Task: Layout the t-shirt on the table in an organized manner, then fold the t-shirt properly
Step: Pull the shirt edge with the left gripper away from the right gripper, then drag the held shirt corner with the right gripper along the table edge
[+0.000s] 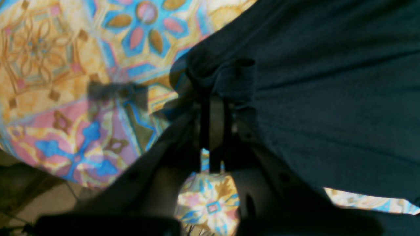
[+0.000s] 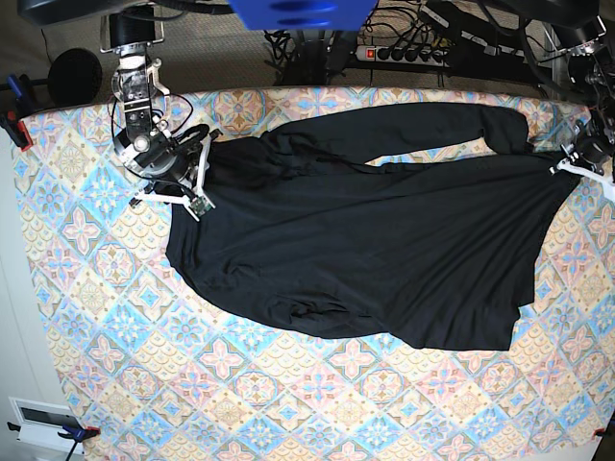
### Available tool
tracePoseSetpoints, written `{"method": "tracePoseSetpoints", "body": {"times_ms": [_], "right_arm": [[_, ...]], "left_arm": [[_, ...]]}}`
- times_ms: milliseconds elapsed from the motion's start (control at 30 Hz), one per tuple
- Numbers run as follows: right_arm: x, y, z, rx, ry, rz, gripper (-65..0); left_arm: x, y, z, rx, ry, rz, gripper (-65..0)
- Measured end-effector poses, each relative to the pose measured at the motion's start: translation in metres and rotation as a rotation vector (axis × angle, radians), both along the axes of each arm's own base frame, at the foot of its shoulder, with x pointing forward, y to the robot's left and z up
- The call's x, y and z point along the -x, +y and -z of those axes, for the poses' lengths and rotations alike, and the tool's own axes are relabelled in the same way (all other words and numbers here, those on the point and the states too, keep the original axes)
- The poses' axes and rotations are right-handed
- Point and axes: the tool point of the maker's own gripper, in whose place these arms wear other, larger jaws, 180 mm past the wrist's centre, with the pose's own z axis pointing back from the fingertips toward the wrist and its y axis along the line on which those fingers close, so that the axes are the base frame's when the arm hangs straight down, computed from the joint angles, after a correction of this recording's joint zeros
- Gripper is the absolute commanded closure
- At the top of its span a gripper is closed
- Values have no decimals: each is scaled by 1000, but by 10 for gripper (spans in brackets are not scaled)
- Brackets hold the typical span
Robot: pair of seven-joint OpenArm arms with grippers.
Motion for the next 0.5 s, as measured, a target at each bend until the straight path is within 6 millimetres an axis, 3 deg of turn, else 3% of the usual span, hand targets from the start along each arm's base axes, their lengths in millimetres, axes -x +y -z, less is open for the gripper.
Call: {"method": "tracePoseSetpoints", "body": {"times_ms": [133, 433, 500], "right_arm": [[-9, 5, -17, -9, -57, -14, -139], [-17, 3, -17, -7, -62, -9, -139], [-30, 0, -17, 4, -54, -9, -140]], "left_arm": [[1, 1, 1, -1, 3, -4, 0], [0, 1, 0, -1, 1, -4, 0], [0, 1, 0, -1, 2, -3, 0]]}}
